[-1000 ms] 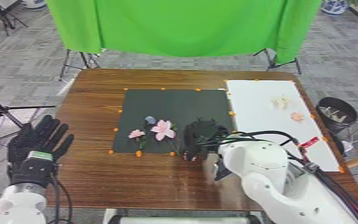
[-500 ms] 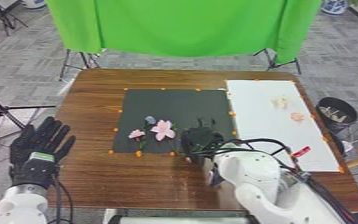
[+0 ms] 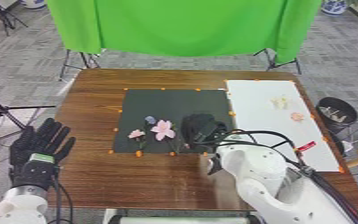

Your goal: Arrange flowers

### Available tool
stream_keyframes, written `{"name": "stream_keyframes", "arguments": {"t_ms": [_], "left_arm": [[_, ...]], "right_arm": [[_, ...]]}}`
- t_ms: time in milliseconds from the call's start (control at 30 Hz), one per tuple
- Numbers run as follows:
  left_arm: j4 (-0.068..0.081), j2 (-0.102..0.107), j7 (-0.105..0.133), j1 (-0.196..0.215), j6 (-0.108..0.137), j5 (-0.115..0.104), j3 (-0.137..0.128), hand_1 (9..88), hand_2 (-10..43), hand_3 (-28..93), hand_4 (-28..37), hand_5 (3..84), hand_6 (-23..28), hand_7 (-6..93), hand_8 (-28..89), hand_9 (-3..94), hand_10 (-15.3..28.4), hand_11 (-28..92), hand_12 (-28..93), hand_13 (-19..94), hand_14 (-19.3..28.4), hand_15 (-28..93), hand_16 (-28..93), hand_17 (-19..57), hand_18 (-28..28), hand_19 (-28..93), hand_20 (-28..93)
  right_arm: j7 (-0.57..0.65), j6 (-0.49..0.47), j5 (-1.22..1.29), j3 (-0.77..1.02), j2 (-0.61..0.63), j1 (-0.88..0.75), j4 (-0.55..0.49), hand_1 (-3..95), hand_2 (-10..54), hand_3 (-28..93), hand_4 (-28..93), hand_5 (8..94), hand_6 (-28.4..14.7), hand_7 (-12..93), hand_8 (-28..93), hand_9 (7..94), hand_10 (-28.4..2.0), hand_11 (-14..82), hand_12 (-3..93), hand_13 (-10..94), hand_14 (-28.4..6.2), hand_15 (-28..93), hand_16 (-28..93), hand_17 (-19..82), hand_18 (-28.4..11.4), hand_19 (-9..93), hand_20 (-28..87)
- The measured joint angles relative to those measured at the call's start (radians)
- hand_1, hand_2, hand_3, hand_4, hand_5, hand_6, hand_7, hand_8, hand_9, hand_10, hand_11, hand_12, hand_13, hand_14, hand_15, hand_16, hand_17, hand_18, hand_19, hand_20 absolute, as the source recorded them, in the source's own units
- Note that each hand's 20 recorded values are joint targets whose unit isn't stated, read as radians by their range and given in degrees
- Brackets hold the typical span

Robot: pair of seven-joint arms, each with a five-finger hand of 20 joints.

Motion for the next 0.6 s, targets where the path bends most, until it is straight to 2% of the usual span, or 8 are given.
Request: {"name": "stream_keyframes", "arguments": {"t_ms": [233,300,400,467,600], "left_arm": [[0.000,0.001,0.000,-0.002,0.000,0.000,0.006,31.0,17.2,72,-28.3,46.6,9.7,22.9,-12,41.0,15.4,28,10,29,16.8,49,-11,-6.6,15.8,44,8],[0.000,0.001,0.000,-0.003,0.000,0.000,0.006,31.0,17.2,72,-28.3,46.7,9.8,23.0,-12,41.0,15.4,28,10,29,16.8,49,-11,-6.6,15.8,44,8],[0.001,0.000,-0.001,-0.006,0.000,0.000,0.009,31.0,17.2,72,-28.3,46.7,9.8,22.9,-12,41.0,15.5,28,10,29,16.8,49,-11,-6.6,15.8,44,8],[0.001,0.000,-0.002,-0.010,0.000,0.000,0.013,31.0,17.1,72,-28.3,46.7,9.8,22.9,-12,41.0,15.5,28,10,29,16.8,49,-11,-6.6,15.8,44,8],[0.002,0.000,-0.008,-0.016,0.000,0.002,0.016,31.1,17.2,72,-28.3,46.7,9.8,22.9,-12,40.9,15.6,28,10,29,16.8,49,-11,-6.6,15.7,44,8]], "right_arm": [[0.059,0.193,0.002,-0.138,-0.012,0.176,0.138,63.7,-9.5,64,-28,72.5,1.3,43,1,85.6,-6.2,11.1,43.8,74,-4.7,43,45,37,-20.7,84,43],[0.058,0.180,0.000,-0.145,-0.026,0.198,0.167,63.7,-9.5,64,-28,72.3,1.3,43,1,85.5,-6.2,11.0,43.6,74,-4.7,43,45,37,-20.7,84,43],[0.058,0.106,-0.004,-0.147,-0.046,0.215,0.189,63.3,-9.5,64,-28,72.2,1.4,42,0,85.2,-6.1,10.9,43.4,74,-4.7,43,45,37,-20.9,84,42],[0.059,0.068,-0.007,-0.159,-0.056,0.225,0.201,63.0,-9.5,64,-28,72.2,1.5,38,-2,84.8,-6.4,10.4,42.7,74,-4.7,42,45,37,-20.9,84,42],[0.061,0.070,-0.008,-0.180,-0.071,0.234,0.228,62.9,-9.5,64,-28,72.4,1.4,36,-2,84.7,-6.4,9.9,41.8,74,-4.9,42,45,37,-21.0,84,42]]}}
